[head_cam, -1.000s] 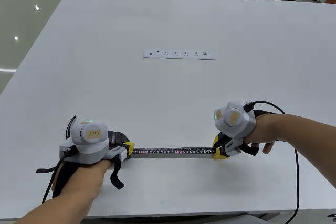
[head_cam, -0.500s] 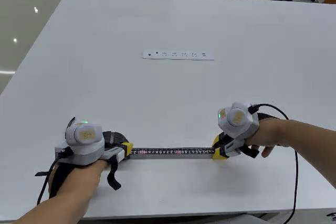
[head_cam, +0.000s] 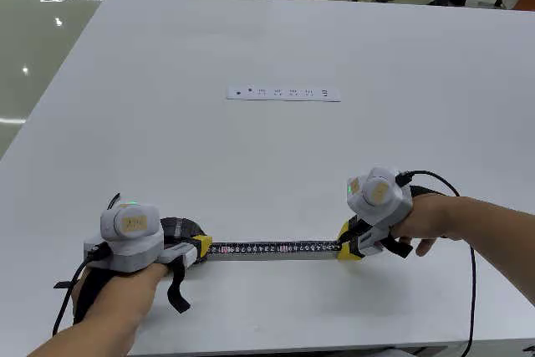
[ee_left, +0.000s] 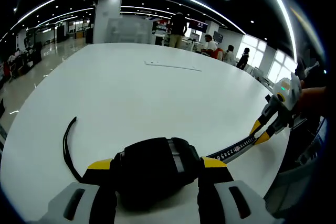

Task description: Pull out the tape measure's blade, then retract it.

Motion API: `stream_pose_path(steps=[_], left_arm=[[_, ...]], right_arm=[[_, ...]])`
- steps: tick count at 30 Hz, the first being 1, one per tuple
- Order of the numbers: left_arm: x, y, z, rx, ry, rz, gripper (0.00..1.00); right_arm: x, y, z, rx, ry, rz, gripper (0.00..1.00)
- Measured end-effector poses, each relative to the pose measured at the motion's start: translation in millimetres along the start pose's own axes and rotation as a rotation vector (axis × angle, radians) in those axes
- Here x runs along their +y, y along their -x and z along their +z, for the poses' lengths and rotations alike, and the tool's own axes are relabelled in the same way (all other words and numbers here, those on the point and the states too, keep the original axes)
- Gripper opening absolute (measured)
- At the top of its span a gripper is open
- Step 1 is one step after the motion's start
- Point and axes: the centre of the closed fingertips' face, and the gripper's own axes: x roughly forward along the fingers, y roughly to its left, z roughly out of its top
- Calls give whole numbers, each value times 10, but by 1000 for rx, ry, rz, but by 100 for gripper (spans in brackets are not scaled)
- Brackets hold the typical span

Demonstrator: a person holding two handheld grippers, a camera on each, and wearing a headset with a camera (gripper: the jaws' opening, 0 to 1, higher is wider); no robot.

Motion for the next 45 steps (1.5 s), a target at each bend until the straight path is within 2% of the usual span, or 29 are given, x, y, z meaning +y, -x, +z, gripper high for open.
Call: stream_pose_path(steps=[11,45], left_arm=[[-11,-4,-5,4,-20,-1,59],[-20,10,-9,6,-9,-8,59]], right_arm=[[4,-20,62,-8,2,-6,14],[20,-87,203,-25,-7,1,14]])
